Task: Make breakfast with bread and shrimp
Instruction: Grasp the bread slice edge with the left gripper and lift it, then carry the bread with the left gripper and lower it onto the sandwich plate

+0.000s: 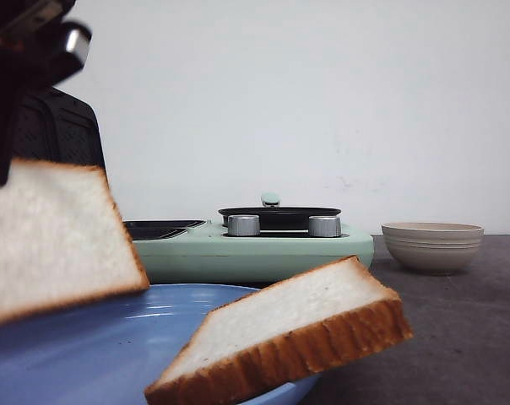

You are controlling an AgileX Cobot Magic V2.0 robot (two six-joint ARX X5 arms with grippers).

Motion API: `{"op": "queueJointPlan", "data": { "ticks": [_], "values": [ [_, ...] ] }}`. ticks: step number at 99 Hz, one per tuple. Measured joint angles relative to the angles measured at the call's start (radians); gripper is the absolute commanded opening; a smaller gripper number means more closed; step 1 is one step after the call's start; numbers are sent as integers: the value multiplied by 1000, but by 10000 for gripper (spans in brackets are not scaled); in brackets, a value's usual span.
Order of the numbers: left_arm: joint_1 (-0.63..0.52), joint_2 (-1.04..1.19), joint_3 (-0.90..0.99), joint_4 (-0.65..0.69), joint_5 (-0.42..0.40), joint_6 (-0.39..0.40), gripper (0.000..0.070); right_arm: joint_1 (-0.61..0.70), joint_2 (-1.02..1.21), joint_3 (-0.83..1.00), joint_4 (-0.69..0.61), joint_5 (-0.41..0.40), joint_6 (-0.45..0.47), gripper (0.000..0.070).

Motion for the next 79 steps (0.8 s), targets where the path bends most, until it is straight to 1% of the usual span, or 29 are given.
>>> {"op": "queueJointPlan", "data": {
  "ticks": [9, 14, 31, 40, 41, 43, 58, 72, 79],
  "values": [
    [-11, 0, 60, 34, -72, 19, 4, 0, 0, 0, 0, 0, 0, 361],
    [-15, 0, 88, 63, -98, 27, 4, 0, 0, 0, 0, 0, 0, 361],
    [-18, 0, 153, 134, -109, 62, 4, 0, 0, 0, 0, 0, 0, 361],
    [-21, 0, 177, 179, -152, 95, 4, 0, 0, 0, 0, 0, -2, 361],
    [-23, 0, 190, 214, -189, 122, 4, 0, 0, 0, 0, 0, -8, 361],
    [-23, 0, 193, 230, -208, 134, 4, 0, 0, 0, 0, 0, -10, 361],
    [-23, -1, 196, 320, -305, 216, 4, 0, 0, 0, 0, 0, -20, 361],
    [-23, -1, 196, 438, -396, 332, 4, 0, 0, 0, 0, 0, -24, 361],
    [-23, -1, 196, 514, -419, 398, 3, 0, 0, 0, 0, 0, -26, 361]
  ]
}}
